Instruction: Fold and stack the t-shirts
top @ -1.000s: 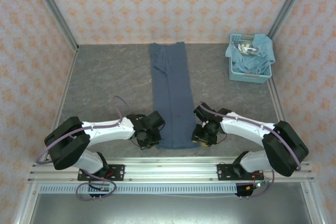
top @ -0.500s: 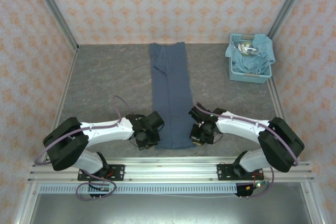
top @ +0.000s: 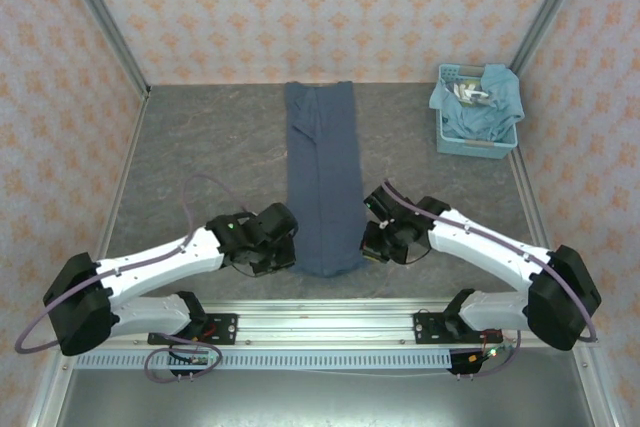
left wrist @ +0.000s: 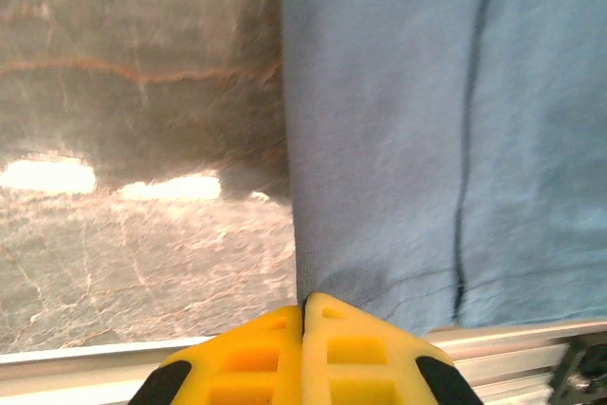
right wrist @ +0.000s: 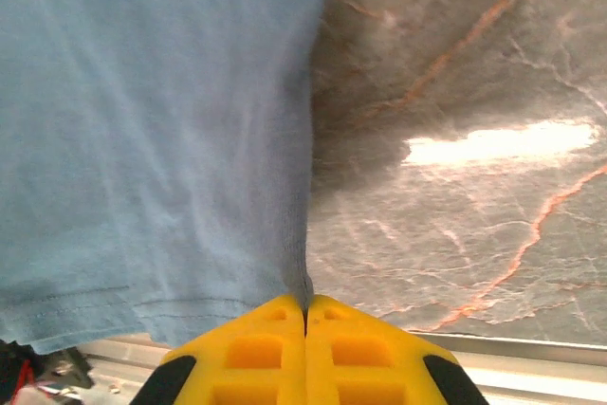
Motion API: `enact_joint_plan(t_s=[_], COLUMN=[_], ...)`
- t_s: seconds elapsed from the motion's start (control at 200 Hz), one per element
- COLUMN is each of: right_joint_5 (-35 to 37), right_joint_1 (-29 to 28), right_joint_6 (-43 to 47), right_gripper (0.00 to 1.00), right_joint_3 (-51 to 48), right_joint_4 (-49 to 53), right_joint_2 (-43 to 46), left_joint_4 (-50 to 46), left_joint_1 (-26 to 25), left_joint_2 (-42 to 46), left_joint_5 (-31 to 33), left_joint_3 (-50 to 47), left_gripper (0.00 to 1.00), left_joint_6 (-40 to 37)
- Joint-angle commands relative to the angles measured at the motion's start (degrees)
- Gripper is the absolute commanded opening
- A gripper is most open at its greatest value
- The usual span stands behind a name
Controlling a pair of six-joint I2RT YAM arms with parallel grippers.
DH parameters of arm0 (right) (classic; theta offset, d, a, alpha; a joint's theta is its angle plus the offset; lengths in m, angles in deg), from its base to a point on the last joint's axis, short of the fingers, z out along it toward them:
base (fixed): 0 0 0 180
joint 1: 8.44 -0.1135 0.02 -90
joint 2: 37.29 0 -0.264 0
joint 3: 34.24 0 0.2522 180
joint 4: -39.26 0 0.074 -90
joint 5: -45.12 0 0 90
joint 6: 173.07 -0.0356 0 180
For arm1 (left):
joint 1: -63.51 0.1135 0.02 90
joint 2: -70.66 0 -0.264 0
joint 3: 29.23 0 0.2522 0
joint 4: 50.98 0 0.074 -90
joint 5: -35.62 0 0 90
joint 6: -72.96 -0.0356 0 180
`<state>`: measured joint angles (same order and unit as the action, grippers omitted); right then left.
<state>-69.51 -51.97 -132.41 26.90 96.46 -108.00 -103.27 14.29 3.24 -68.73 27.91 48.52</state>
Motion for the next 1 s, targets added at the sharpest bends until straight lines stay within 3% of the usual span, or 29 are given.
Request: enact_joint_plan(t_s=[0.0,0.205,0.53,0.996], right_joint_5=[3.52,4.86,4.33,1.69], right_joint_1=[1.42,7.36,16.22,22.06], right_joint_6=[-0.35,3.58,10.34,13.78], right_gripper=[0.0,0.0,0.0,0.0], right_joint_3=[5.24,15.46,34.09,54.84], right_joint_4=[3.57,3.83,2.19,2.26], right_joint_2=[-0.17,-6.72,-23.61,-44.83], left_joint_4=[-2.26,0.87,3.34,2.49], left_joint_1=[3.24,13.26,25.5,31.56], left_joint_2=[1.68,-2.19,-19.13,-41.5], left_joint_5=[4.54,2.49,-1.49,-3.99], left_joint_3=[3.52,9.89,27.49,48.41], left_gripper=[0.0,0.0,0.0,0.0], left_joint_6=[0.71,-2.61,-11.72,-17.22])
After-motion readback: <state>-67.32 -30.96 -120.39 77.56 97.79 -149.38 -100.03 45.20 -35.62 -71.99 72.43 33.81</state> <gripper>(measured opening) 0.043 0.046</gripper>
